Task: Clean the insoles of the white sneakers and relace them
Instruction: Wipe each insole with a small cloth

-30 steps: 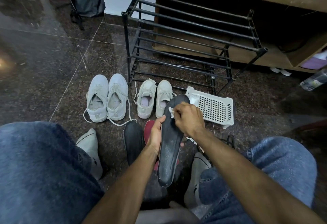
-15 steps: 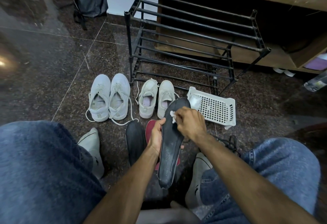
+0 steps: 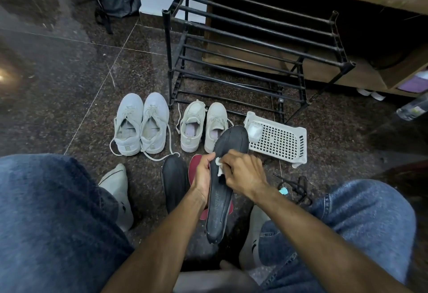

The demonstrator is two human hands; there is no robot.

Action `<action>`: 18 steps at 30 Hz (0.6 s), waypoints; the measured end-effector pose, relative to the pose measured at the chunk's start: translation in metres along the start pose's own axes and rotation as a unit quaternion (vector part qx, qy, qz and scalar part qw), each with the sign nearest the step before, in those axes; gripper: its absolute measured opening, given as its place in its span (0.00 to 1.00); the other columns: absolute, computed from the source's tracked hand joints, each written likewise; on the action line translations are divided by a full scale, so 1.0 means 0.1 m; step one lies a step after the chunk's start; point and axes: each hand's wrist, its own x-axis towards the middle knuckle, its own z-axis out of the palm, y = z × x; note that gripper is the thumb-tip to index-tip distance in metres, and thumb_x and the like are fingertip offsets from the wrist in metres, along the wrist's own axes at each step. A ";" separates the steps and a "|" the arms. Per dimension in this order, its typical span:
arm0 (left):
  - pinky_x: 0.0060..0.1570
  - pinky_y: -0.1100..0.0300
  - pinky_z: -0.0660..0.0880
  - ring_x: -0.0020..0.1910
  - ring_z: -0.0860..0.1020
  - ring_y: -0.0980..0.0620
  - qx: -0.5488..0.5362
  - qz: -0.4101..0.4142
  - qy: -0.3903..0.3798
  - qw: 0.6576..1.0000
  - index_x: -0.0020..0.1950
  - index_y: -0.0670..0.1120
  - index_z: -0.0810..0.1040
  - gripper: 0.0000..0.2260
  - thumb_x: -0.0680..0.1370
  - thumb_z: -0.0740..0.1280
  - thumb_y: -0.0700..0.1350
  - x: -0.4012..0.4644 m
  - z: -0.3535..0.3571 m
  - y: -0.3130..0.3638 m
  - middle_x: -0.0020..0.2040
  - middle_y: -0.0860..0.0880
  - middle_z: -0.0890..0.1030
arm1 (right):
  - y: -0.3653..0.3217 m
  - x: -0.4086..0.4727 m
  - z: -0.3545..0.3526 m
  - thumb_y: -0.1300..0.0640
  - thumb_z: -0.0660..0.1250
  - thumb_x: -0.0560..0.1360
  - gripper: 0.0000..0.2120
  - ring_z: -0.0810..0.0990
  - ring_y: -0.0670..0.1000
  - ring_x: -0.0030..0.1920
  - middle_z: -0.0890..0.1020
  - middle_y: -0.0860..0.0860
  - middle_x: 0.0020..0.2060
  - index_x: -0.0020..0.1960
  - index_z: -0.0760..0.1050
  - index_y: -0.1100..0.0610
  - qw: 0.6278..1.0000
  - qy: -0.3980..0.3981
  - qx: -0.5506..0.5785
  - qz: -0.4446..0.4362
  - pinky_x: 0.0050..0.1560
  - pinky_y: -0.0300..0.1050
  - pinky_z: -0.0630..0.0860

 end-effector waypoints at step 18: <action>0.36 0.56 0.79 0.36 0.82 0.44 0.034 0.016 0.027 0.999 0.41 0.39 0.86 0.23 0.79 0.59 0.54 -0.02 0.05 0.01 0.38 0.39 0.82 | 0.02 0.12 -0.04 0.55 0.61 0.77 0.11 0.80 0.55 0.48 0.81 0.49 0.50 0.53 0.80 0.53 0.994 0.037 0.064 0.085 0.51 0.50 0.77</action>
